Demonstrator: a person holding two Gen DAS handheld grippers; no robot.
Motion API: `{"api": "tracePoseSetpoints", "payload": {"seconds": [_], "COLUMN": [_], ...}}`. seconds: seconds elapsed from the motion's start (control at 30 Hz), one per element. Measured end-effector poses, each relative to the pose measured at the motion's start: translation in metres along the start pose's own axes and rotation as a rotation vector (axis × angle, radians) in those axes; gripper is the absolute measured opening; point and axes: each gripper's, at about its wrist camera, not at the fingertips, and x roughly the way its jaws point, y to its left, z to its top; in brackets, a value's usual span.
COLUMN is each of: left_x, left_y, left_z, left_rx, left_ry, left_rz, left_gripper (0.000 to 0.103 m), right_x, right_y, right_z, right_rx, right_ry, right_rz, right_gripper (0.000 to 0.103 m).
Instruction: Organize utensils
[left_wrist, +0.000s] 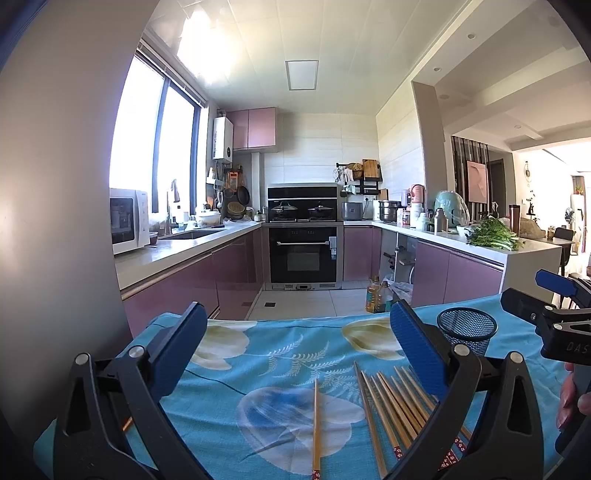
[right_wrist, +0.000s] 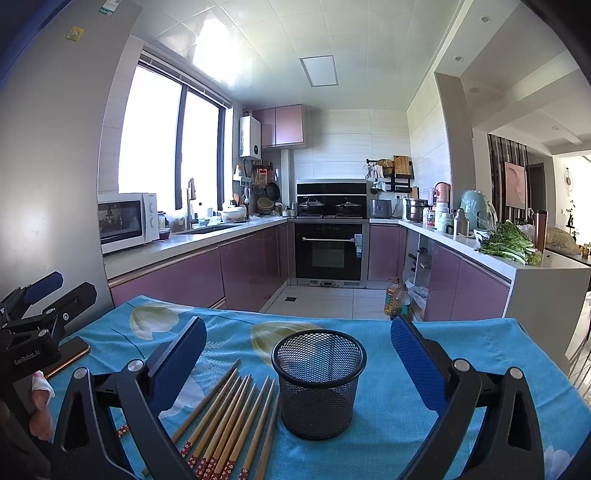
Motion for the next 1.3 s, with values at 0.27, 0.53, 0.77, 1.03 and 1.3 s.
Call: {"api": "tracePoseSetpoints", "payload": {"seconds": [0.27,0.53,0.77,1.03,1.3], "left_x": [-0.0006,-0.0006,-0.001,-0.0015,-0.0017], "left_y": [-0.0005,-0.0008,-0.0014,-0.0016,-0.0019], "left_z": [-0.001,-0.0014,-0.0016,-0.0008,-0.0013], "left_rx": [0.0,0.001,0.002,0.001,0.001], "left_ry": [-0.002,-0.003,-0.005,-0.004,-0.005], "left_rz": [0.0,-0.001,0.001,0.001,0.0], "left_gripper": [0.098,0.098,0.098,0.098,0.098], "right_x": [0.0,0.0001,0.0001,-0.0004,-0.0006], "right_y": [-0.001,-0.0018,-0.0012,-0.0008,-0.0011], "right_z": [0.0001,0.0,-0.0006,-0.0014,-0.0013], "right_rx": [0.003,0.005,0.005,0.009,0.008], "right_ry": [0.002,0.001,-0.002,-0.006,-0.008], "right_rz": [0.002,0.002,0.002,-0.002,-0.004], "right_gripper": [0.097,0.097,0.097,0.097,0.097]}}
